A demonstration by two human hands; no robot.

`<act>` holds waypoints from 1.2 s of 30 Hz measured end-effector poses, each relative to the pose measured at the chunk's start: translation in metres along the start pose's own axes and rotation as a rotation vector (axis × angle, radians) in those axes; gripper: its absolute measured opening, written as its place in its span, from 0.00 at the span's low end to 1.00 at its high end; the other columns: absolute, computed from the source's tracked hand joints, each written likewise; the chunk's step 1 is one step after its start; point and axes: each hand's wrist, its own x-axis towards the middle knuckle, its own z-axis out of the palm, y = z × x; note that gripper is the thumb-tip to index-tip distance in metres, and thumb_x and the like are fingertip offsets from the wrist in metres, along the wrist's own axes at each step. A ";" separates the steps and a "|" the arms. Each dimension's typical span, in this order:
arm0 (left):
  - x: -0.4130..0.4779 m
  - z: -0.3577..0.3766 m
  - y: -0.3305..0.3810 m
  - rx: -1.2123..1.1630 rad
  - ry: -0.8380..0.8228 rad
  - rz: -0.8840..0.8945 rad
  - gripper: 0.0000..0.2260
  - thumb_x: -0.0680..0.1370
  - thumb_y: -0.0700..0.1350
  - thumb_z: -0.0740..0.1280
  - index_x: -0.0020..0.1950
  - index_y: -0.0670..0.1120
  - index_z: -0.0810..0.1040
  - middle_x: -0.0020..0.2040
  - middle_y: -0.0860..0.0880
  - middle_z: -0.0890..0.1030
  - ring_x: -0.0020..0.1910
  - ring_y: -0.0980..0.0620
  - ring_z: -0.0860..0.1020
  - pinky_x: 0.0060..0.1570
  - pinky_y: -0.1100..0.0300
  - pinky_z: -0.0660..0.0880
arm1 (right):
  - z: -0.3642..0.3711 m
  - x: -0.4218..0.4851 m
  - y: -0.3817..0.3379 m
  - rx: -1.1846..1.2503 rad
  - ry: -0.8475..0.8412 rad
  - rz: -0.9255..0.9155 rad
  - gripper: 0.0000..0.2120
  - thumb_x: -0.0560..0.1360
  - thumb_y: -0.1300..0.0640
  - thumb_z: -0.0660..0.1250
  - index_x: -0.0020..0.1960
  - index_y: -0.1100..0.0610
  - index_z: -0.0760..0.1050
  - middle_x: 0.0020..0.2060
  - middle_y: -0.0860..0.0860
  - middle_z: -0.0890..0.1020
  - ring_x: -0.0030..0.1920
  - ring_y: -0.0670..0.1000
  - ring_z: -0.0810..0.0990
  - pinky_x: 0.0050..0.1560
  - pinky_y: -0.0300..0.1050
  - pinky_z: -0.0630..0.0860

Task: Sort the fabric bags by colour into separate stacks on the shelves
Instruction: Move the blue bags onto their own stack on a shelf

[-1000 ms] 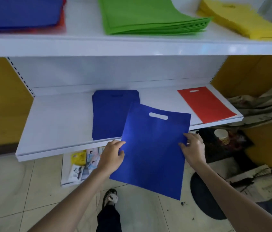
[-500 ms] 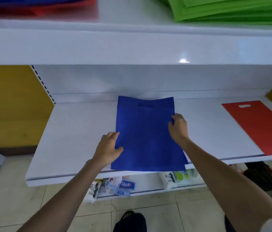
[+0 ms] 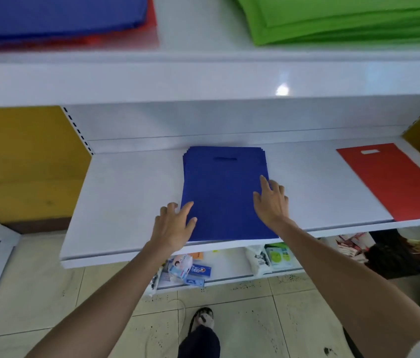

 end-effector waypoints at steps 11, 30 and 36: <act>-0.133 -0.084 0.089 -0.066 0.287 0.306 0.18 0.78 0.43 0.60 0.69 0.46 0.68 0.66 0.46 0.68 0.64 0.48 0.65 0.61 0.59 0.65 | -0.163 -0.139 0.012 0.065 0.326 -0.156 0.23 0.76 0.65 0.57 0.71 0.59 0.62 0.66 0.58 0.69 0.65 0.58 0.66 0.61 0.52 0.66; -0.143 -0.330 -0.008 -0.019 0.907 0.232 0.13 0.76 0.40 0.63 0.61 0.42 0.76 0.57 0.44 0.74 0.60 0.43 0.69 0.56 0.55 0.68 | -0.310 -0.099 -0.163 0.269 0.689 -0.511 0.11 0.77 0.57 0.62 0.57 0.61 0.74 0.51 0.56 0.80 0.49 0.58 0.78 0.42 0.47 0.70; -0.089 -0.372 -0.110 -0.027 0.667 -0.197 0.17 0.77 0.48 0.63 0.63 0.43 0.73 0.59 0.42 0.75 0.60 0.41 0.71 0.60 0.53 0.66 | -0.285 -0.030 -0.262 0.332 0.459 -0.479 0.14 0.76 0.55 0.64 0.57 0.63 0.74 0.51 0.59 0.80 0.54 0.59 0.77 0.51 0.47 0.70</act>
